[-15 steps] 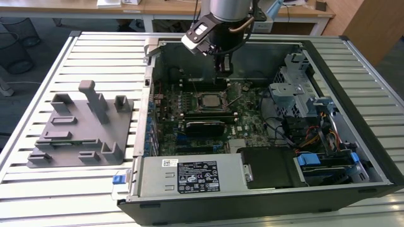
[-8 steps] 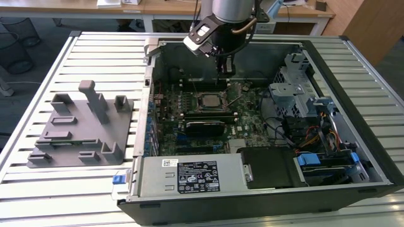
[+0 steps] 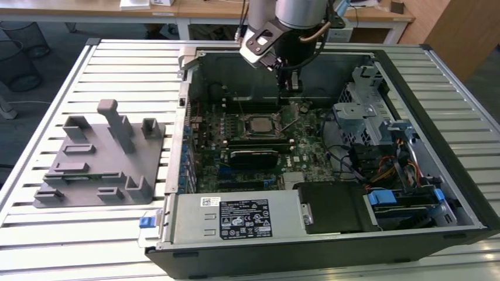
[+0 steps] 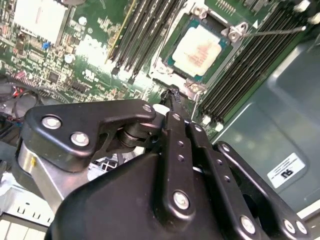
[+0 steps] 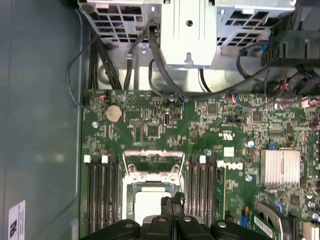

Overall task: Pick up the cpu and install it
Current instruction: 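Close the cpu cover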

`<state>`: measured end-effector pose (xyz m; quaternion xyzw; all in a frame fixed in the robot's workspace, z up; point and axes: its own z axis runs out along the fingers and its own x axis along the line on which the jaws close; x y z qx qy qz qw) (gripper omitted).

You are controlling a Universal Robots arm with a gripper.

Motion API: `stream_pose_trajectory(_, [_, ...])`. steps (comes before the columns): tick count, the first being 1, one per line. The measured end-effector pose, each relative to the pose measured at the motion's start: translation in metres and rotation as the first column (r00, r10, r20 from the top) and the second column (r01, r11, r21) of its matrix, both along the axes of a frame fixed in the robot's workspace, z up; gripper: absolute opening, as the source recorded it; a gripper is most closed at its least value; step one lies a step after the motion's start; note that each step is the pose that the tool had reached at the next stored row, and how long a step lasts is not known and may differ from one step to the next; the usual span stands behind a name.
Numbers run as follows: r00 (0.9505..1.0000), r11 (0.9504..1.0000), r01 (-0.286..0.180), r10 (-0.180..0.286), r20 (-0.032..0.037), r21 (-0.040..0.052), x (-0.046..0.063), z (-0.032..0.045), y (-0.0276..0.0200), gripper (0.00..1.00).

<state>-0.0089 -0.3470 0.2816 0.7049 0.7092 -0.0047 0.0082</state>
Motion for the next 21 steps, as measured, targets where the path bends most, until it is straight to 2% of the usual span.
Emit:
stream_pose_trajectory(8, [1.0, 1.0, 0.0, 0.0, 0.0, 0.0001, 0.007, -0.0001, 0.0, 0.11])
stream_pose_trajectory(21, [1.0, 1.0, 0.0, 0.0, 0.0, 0.0, 0.012, -0.0001, 0.0, 0.11])
